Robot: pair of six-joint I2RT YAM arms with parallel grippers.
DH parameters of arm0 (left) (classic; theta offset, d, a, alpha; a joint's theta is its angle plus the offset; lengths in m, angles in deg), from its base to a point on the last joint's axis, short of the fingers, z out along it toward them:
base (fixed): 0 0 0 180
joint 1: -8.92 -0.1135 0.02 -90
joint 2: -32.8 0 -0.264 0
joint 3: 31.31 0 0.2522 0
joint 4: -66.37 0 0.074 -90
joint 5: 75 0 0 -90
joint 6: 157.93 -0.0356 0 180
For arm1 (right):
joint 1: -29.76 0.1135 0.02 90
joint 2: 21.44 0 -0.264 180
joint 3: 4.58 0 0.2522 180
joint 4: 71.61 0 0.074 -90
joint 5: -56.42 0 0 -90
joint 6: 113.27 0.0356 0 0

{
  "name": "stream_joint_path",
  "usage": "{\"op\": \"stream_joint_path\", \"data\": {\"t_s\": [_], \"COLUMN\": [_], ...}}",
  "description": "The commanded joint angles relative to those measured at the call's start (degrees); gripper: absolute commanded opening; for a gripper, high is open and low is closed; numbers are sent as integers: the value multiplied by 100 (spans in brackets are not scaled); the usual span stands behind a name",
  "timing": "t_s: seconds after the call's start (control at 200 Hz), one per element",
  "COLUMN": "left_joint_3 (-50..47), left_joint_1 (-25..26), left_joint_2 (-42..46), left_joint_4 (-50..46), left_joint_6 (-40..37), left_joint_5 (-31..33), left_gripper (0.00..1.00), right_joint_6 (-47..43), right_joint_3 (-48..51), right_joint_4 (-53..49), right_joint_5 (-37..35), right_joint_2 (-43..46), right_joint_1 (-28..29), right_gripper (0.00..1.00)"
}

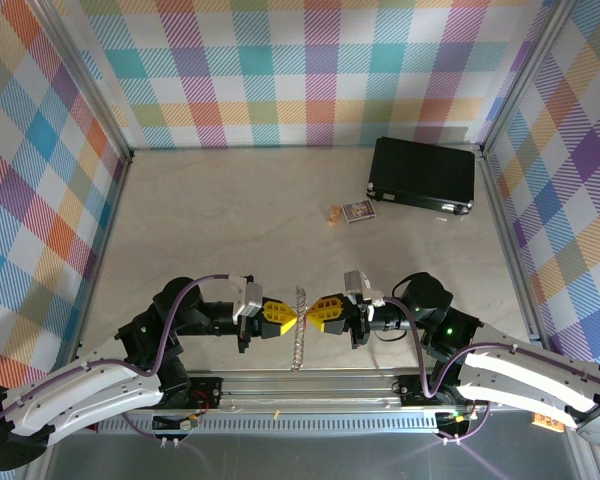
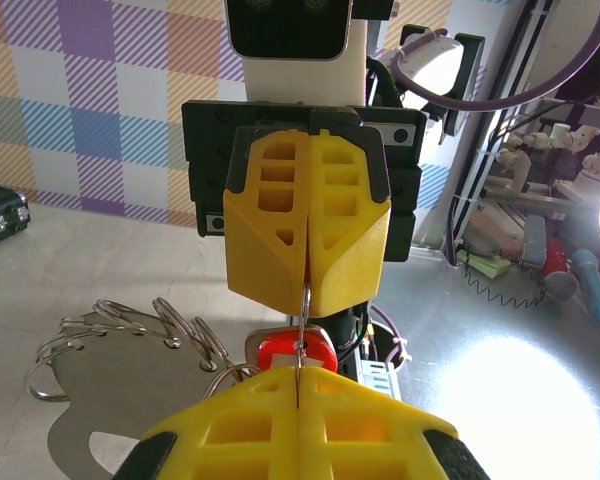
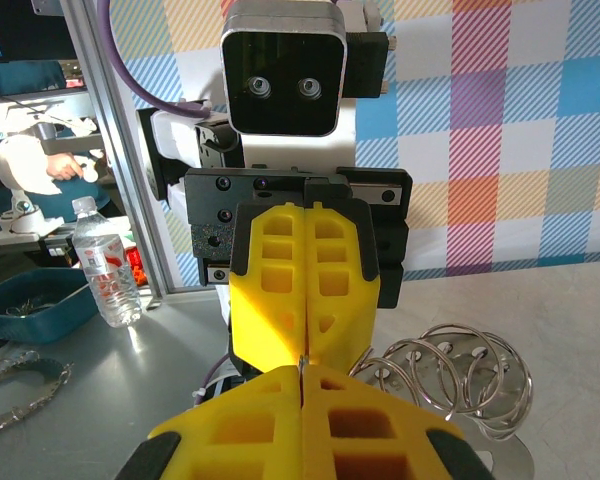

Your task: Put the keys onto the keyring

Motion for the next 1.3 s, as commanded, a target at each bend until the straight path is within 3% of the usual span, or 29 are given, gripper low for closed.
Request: {"op": "stream_joint_path", "data": {"t_s": [0.0, 1.295], "left_joint_3": [7, 96], "left_joint_1": [62, 62], "left_joint_2": [-1, -138], "left_joint_4": [319, 249], "left_joint_6": [-87, -165], "left_joint_5": [-13, 40], "left_gripper": [0, 0], "right_joint_6": [61, 24], "right_joint_3": [-114, 27], "right_joint_4": [100, -29], "right_joint_5": [227, 81], "right_joint_2": [-43, 281], "right_joint_1": [27, 33], "right_gripper": [0, 0]}}
